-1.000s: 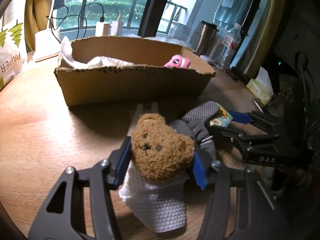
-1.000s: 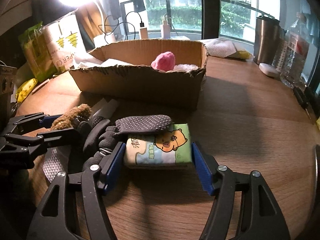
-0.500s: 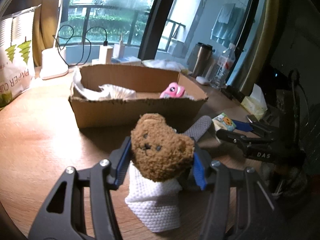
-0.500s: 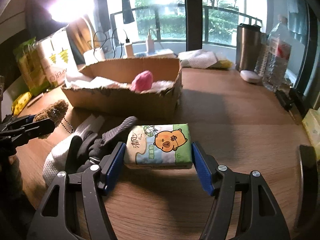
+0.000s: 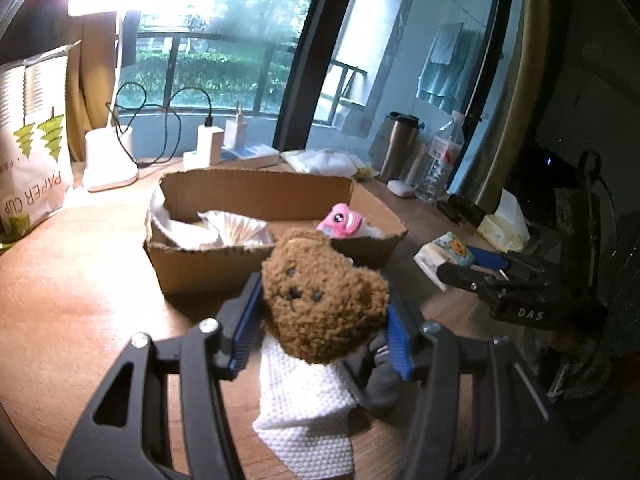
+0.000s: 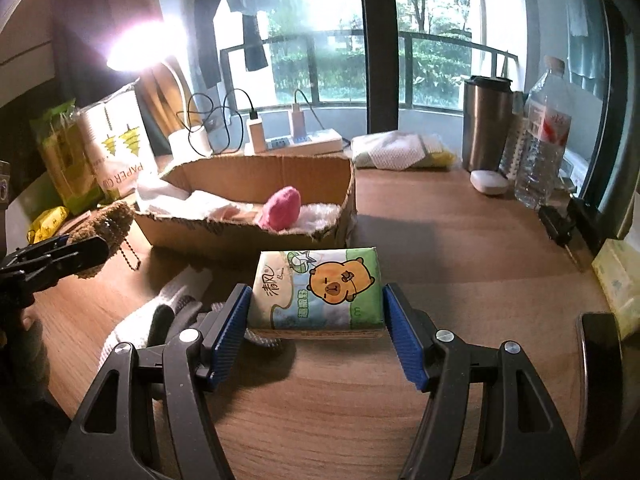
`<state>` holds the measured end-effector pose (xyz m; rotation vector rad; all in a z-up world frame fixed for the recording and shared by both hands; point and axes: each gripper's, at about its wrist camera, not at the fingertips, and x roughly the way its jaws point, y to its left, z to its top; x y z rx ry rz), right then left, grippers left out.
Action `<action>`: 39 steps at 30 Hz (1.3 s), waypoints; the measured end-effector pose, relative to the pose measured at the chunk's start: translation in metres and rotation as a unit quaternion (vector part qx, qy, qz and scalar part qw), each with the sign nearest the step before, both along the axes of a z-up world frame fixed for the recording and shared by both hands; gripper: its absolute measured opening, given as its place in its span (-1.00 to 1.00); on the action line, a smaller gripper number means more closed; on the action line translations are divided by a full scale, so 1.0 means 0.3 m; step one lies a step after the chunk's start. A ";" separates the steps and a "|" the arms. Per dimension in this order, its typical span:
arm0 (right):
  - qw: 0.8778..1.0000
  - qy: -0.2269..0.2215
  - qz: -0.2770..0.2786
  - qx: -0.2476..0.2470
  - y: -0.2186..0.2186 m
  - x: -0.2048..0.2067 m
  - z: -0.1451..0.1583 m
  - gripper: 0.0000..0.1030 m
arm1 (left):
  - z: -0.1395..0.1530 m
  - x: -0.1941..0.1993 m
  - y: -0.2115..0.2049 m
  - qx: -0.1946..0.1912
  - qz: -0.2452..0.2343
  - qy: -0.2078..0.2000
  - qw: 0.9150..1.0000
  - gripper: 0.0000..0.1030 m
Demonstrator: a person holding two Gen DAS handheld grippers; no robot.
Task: Organize soft objects
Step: 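Lift the teddy bear with the left tool while the right tool lifts the tissue pack, then carry the teddy bear over the box with the left tool while the right tool carries the tissue pack there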
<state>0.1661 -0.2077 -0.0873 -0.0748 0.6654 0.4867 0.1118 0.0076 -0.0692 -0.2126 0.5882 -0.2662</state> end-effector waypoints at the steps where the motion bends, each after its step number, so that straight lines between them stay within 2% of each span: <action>1: 1.000 -0.002 0.001 0.003 0.000 0.001 0.003 0.35 | 0.003 0.004 -0.005 0.002 0.000 -0.001 1.000 0.08; 13: 0.999 -0.041 0.017 0.019 0.031 0.023 0.086 0.35 | 0.070 0.050 -0.041 0.007 -0.003 -0.036 0.999 0.08; 24: 0.998 -0.058 0.024 0.026 0.049 0.065 0.116 0.35 | 0.127 0.115 -0.058 0.022 -0.001 -0.070 0.997 0.08; 39: 0.996 -0.073 0.027 0.037 0.072 0.130 0.143 0.35 | 0.124 0.186 -0.050 0.025 0.002 -0.077 0.997 0.08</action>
